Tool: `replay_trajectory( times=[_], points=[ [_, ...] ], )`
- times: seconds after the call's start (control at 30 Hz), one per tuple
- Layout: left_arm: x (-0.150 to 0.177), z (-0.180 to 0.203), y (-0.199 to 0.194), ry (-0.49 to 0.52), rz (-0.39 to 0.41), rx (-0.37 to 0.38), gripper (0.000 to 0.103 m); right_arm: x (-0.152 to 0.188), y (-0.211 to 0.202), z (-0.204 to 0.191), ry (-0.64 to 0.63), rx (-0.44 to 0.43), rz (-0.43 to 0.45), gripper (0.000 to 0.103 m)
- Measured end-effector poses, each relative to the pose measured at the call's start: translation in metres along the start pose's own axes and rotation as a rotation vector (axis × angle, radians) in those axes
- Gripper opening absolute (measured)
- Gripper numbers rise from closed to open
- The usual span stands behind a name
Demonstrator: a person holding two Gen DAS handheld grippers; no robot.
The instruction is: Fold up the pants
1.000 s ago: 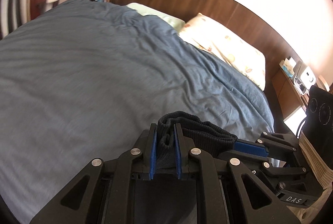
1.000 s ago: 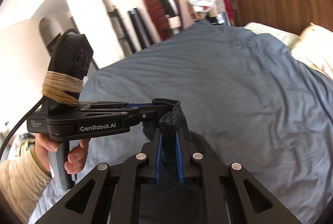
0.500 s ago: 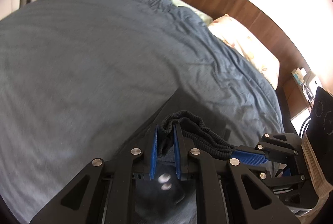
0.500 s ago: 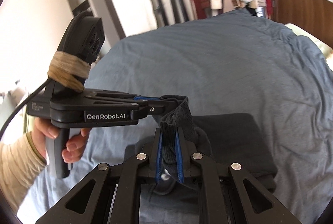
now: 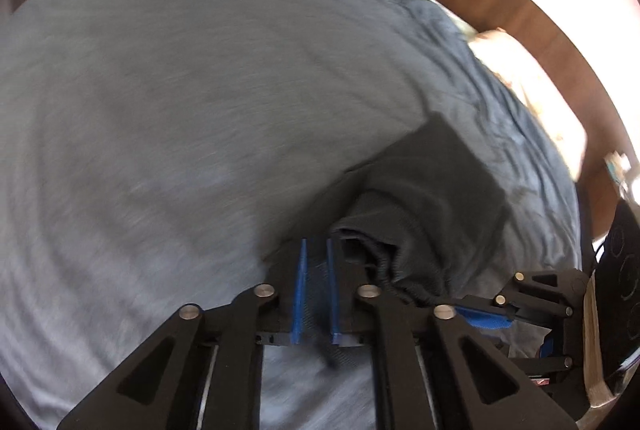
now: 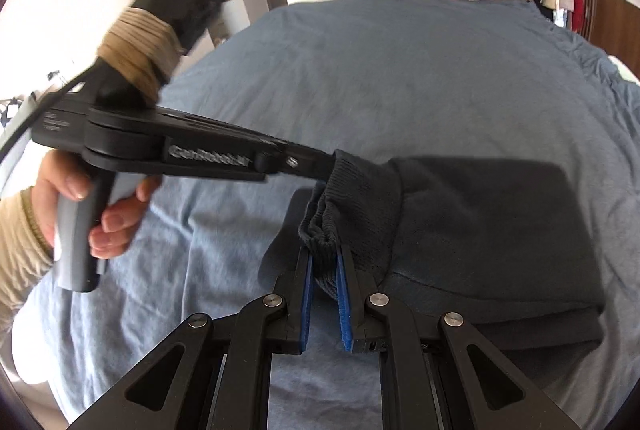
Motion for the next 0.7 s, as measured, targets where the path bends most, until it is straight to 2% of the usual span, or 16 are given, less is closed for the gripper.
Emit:
replay_trajectory(
  times=[0.03,0.1,0.17,0.23,0.3,0.53,0.7],
  points=[
    [0.003,-0.005,-0.003,-0.018,0.005,-0.016,0.027,0.003,0.004,-0.001,-0.010,0.003,-0.014,0.013],
    [0.010,-0.013,-0.008,-0.052,0.010,-0.020,0.032,0.007,0.010,-0.008,-0.031,0.007,-0.034,0.013],
    [0.016,-0.011,-0.008,-0.090,-0.009,0.035,0.034,0.012,0.014,-0.011,-0.053,0.004,-0.051,0.013],
    [0.018,-0.005,-0.005,-0.114,-0.015,0.092,0.043,0.014,0.016,-0.014,-0.074,-0.001,-0.064,0.013],
    [0.020,0.000,0.000,-0.153,-0.015,0.135,0.045,0.015,0.017,-0.017,-0.088,0.002,-0.063,0.013],
    [0.027,0.009,0.029,-0.244,-0.059,0.180,0.042,0.027,0.014,-0.018,-0.116,-0.022,-0.077,0.013],
    [0.030,0.016,0.035,-0.237,-0.059,0.154,0.021,0.029,0.012,-0.016,-0.126,-0.044,-0.079,0.019]
  ],
)
Point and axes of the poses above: each gripper's, at about its wrist camera, not at the fingertips, and y roughly the way its jaws point, z to its right, x to its underside, the point moved 4 cm from there along y, roughly the way its jaws point, and after that the axes turned 4 degrees about -z, right-handed, at the moved point
